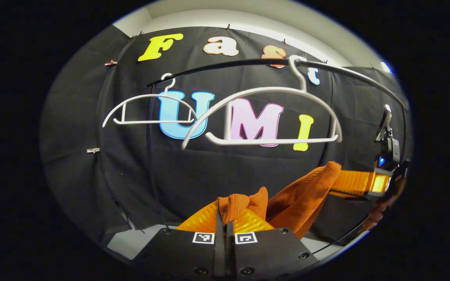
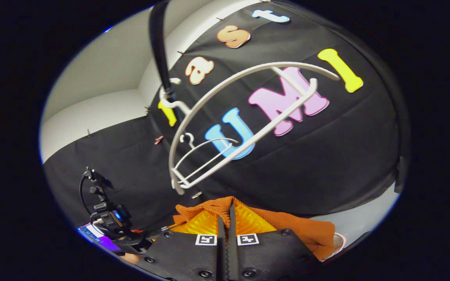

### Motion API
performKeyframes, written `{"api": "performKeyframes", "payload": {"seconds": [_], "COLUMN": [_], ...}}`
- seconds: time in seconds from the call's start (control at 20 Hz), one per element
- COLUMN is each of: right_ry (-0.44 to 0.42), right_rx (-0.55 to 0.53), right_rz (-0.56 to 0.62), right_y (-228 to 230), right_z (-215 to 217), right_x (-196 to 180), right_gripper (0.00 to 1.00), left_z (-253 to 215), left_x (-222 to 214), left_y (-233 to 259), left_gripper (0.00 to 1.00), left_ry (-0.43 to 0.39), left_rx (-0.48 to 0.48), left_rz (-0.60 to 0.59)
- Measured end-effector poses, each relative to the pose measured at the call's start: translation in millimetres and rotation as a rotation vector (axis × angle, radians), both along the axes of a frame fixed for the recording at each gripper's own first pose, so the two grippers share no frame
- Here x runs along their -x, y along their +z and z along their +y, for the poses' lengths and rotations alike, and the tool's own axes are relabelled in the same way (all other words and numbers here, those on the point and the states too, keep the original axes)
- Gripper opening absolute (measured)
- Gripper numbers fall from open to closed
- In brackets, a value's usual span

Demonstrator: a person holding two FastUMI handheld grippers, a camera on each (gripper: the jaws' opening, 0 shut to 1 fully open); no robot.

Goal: Grasp the clothes on the hanger with both hands and then place them into the laundry hamper below.

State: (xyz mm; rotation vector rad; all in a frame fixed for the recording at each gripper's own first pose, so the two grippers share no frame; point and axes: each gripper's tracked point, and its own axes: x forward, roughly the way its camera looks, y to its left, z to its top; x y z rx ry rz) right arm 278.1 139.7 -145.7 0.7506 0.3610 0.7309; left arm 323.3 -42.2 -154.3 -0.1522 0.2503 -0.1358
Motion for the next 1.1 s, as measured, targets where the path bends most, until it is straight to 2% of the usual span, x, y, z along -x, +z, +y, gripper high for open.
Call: {"api": "performKeyframes", "payload": {"seconds": [0.15,0.35,0.4,0.45,0.6,0.7,0.8,0.85,0.9,1.0,1.05,1.1], "right_ry": [0.025,0.016,0.016,0.014,0.006,0.010,0.016,0.015,0.021,-0.012,-0.031,-0.034], "right_rx": [0.052,0.129,0.164,0.205,0.320,0.420,0.570,0.664,0.741,0.856,0.875,0.878], "right_rz": [-0.017,0.064,0.082,0.102,0.182,0.233,0.291,0.327,0.349,0.365,0.369,0.385], "right_y": [-17,-83,-103,-123,-186,-231,-283,-307,-328,-350,-354,-359], "right_z": [2,1,2,0,-5,-9,-19,-28,-35,-57,-63,-67], "right_x": [5,12,12,11,7,11,13,16,22,26,27,31], "right_gripper": [0.04,0.04,0.09,0.05,0.05,0.05,0.05,0.10,0.27,0.74,0.98,1.00], "left_z": [-19,-39,-44,-47,-52,-53,-55,-51,-47,-42,-43,-45], "left_x": [2,0,-1,-2,-12,-18,-16,-14,-7,2,15,5], "left_y": [-3,-61,-79,-98,-154,-193,-234,-257,-276,-294,-292,-314], "left_gripper": [0.06,0.05,0.05,0.05,0.05,0.05,0.05,0.06,0.23,0.60,0.78,0.97], "left_ry": [-0.041,-0.075,-0.085,-0.089,-0.096,-0.102,-0.105,-0.087,-0.079,-0.068,-0.065,-0.065], "left_rx": [0.029,0.026,0.021,0.019,0.019,-0.004,-0.051,-0.089,-0.129,-0.189,-0.193,-0.187], "left_rz": [-0.008,0.063,0.081,0.106,0.166,0.230,0.303,0.342,0.389,0.433,0.439,0.438]}}
